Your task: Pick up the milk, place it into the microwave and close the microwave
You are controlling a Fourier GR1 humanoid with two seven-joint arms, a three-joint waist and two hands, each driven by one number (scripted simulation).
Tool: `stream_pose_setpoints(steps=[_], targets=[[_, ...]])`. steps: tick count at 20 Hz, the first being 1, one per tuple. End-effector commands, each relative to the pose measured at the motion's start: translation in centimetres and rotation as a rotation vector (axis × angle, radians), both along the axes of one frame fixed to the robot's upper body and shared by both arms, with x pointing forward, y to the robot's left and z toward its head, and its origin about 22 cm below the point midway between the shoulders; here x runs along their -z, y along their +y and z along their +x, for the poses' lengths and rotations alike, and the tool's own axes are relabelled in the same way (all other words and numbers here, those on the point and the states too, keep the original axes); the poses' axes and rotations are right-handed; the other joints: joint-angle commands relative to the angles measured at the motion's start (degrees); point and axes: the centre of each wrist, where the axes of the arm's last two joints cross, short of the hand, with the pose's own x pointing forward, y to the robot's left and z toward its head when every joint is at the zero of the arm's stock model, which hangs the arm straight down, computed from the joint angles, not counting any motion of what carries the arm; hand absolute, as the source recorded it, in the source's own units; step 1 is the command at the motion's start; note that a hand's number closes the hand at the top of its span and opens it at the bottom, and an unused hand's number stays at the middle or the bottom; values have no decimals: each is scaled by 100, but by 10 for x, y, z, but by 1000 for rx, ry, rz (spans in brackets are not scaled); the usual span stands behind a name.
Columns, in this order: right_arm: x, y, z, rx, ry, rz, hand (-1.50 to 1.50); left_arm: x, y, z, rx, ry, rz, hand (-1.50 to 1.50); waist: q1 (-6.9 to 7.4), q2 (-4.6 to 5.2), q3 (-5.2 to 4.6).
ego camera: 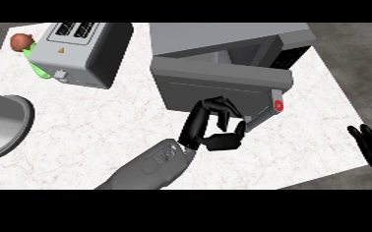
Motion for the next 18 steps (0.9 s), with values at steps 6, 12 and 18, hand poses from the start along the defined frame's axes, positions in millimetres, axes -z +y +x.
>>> stream_pose_setpoints(steps=[6, 12, 18], targets=[[-55, -22, 15, 107, -176, -207, -150, -25, -6, 29, -155, 37, -10, -150, -338, 68, -2], [-88, -33, 22, 176, -287, -370, 150, -40, -6, 40, -258, 56, -101, -150, -357, 146, -6], [-93, -33, 32, 190, -301, -385, 150, -45, -8, 44, -282, 57, -124, -150, -299, 223, 10]])
